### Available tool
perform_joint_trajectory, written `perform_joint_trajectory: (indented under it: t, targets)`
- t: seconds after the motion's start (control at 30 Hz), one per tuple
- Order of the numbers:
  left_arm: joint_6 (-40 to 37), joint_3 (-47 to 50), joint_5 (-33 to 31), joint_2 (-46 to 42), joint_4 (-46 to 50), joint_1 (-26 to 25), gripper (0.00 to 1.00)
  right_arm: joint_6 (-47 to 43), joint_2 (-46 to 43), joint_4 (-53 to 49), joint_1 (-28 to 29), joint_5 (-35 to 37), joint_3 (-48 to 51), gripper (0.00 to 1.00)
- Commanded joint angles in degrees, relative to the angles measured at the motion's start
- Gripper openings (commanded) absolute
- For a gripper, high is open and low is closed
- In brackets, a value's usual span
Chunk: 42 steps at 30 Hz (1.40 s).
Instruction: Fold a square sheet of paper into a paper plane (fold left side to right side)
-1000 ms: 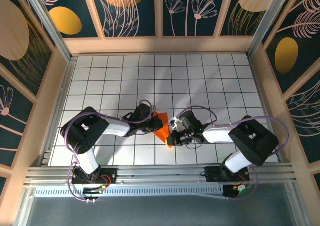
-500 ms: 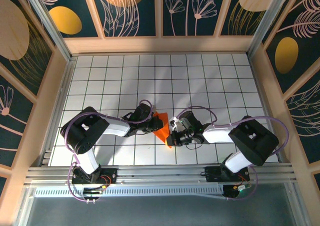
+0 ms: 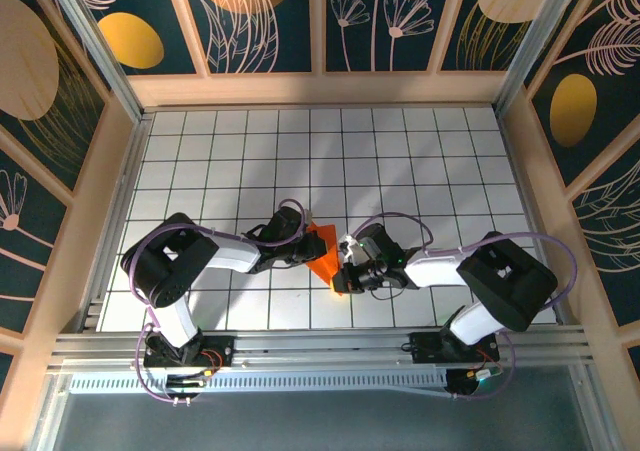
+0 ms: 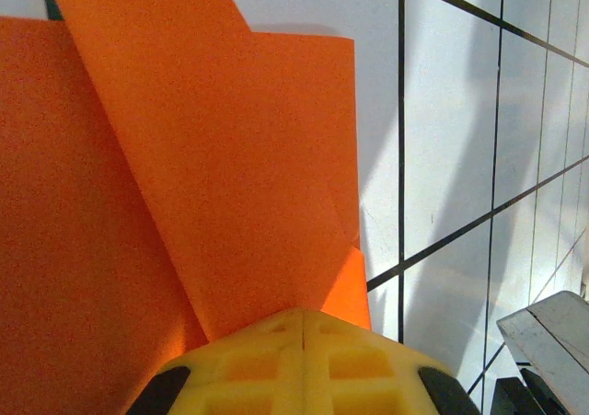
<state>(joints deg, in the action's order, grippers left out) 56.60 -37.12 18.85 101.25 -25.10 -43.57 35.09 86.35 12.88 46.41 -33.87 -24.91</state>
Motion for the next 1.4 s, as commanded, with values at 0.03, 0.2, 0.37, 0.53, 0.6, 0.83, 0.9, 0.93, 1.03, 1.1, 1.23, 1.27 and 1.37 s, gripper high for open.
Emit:
perform_joint_trajectory:
  t: [0.03, 0.2, 0.37, 0.53, 0.6, 0.83, 0.9, 0.93, 1.03, 1.1, 1.23, 1.27, 1.37]
  targets:
    - [-1.58, 1.18, -4.09, 1.49, 6.28, -0.11, 0.0, 0.03, -1.75, -6.7, 1.12, 1.6, 2.57, 0.0]
    - [-1.62, 1.0, -4.17, 1.49, 6.4, -0.11, 0.0, -0.48, -4.18, -9.85, 1.09, 1.83, 3.43, 0.0]
    - [-1.67, 0.85, -4.26, 1.25, 6.67, -0.11, 0.0, -1.09, -6.92, -13.02, 1.22, 0.82, 3.86, 0.0]
    - [-1.97, 0.58, -4.63, 0.89, 7.62, -0.11, 0.0, -2.81, -14.79, -19.5, 0.24, 1.34, 1.12, 0.0]
    - [-2.0, 0.55, -4.63, 0.72, 7.64, -0.07, 0.0, -3.1, -18.04, -19.87, -1.09, -0.13, 0.24, 0.0]
    - [-1.91, 0.12, -4.56, 0.87, 7.37, -0.11, 0.0, 0.38, -14.64, -8.49, -3.02, -2.06, -1.73, 0.0]
    - [-1.88, 0.12, -4.5, 0.92, 7.26, -0.11, 0.0, 0.72, -11.44, -6.28, -2.61, -0.85, -2.87, 0.0]
    - [-1.8, 0.04, -4.45, 0.92, 7.22, -0.11, 0.0, 0.76, -9.45, -4.77, -2.41, -0.46, -3.56, 0.0]
    - [-1.82, -0.03, -4.35, 1.0, 7.36, -0.07, 0.0, 0.98, -5.42, -2.45, -2.23, -0.11, -4.91, 0.0]
    - [-1.86, 0.02, -4.33, 1.04, 7.37, -0.1, 0.0, 0.86, -3.57, -2.42, -2.09, 0.98, -5.71, 0.0]
    - [-1.76, 0.09, -4.34, 0.98, 7.17, -0.11, 0.0, 0.77, -1.63, -2.77, -2.08, 3.18, -6.13, 0.0]
    - [-1.73, 0.12, -4.33, 1.12, 7.03, -0.11, 0.0, 0.78, -1.27, -3.01, -2.16, 3.48, -6.12, 0.0]
    - [-1.65, 0.04, -4.25, 1.23, 6.96, -0.11, 0.0, 1.01, -0.52, -3.92, -2.11, 4.31, -5.73, 0.0]
